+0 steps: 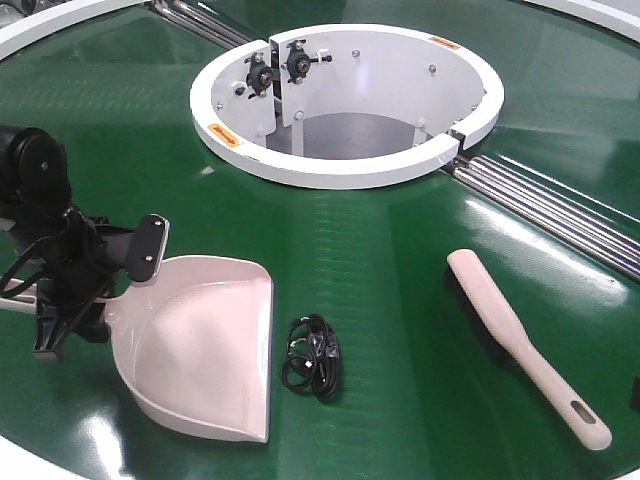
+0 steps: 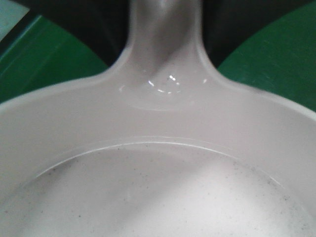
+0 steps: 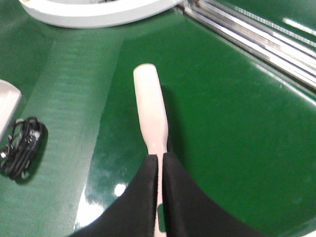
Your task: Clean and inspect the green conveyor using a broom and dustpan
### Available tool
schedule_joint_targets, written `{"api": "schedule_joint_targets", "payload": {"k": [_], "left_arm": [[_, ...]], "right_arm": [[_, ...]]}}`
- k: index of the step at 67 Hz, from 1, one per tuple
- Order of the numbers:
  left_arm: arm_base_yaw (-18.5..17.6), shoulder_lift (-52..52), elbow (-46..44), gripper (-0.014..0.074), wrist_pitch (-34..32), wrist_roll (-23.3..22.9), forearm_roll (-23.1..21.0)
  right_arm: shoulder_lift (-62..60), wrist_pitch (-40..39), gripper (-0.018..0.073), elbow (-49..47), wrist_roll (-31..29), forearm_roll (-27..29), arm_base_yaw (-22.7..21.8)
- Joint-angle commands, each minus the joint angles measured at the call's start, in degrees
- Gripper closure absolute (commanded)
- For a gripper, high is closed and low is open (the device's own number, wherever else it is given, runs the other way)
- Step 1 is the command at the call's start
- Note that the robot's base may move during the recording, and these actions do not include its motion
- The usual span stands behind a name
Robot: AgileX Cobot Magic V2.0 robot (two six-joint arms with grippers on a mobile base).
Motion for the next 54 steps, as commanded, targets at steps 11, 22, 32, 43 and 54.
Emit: {"api": "schedule_joint_targets", "payload": {"k": [11,22,32,43,54], "left_arm": [[-0.53,-2.23,-1.04,0.0603,0.83,0.03,-1.0],[-0.53,-2.23,-1.04,0.0603,0.83,0.03,-1.0],[-0.53,-2.23,-1.04,0.0603,0.83,0.03,-1.0],[-0.53,-2.23,-1.04,0.0603,0.83,0.03,-1.0],[-0.53,-2.23,-1.04,0.0603,0.83,0.03,-1.0]], "right_arm": [[8.23,4.47,0.0295,-6.94,-3.45,-0.24,-0.11],[14.68,6.4,0.0065,-10.78,-6.74,0.13,-0.05],[21.42,7.26,-0.0039,-14.89,-6.79,-0.76,2.14],[29.97,11.08,-0.0038,-18.74,-6.34,-2.06,5.89],[37.78,14.97,-0.0015,-21.75,-5.52,-1.83,6.11]]}}
